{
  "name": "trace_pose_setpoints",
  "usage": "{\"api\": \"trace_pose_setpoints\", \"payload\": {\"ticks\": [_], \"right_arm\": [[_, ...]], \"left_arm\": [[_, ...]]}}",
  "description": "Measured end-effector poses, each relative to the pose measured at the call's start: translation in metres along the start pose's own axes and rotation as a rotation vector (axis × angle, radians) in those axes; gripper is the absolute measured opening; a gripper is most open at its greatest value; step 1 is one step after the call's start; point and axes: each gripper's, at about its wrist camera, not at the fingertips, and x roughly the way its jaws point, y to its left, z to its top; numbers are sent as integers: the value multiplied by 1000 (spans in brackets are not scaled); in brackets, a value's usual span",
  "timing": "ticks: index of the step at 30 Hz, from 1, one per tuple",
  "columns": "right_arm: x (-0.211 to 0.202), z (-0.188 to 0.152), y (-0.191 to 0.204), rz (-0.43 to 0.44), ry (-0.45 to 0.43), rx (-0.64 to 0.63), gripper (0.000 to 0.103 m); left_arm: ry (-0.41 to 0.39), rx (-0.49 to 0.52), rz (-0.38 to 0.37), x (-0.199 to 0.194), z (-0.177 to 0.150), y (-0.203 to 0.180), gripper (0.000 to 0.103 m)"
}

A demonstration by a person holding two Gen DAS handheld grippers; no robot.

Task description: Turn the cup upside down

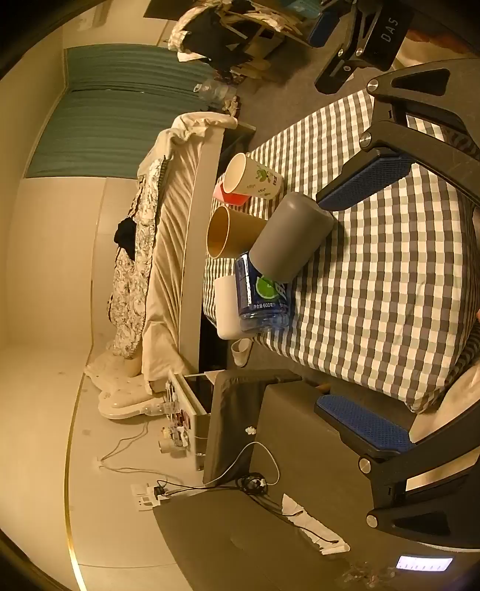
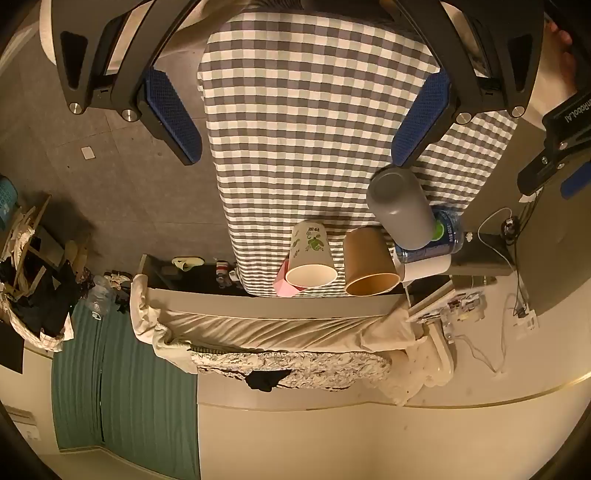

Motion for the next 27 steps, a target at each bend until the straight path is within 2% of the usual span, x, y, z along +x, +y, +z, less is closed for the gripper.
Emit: {"api": "trace_pose_setpoints", "payload": {"ticks": [27], "right_arm": [[1, 0, 0, 3, 9, 4, 103]], "left_arm": [[4, 11, 10, 5, -1, 2, 103]]}}
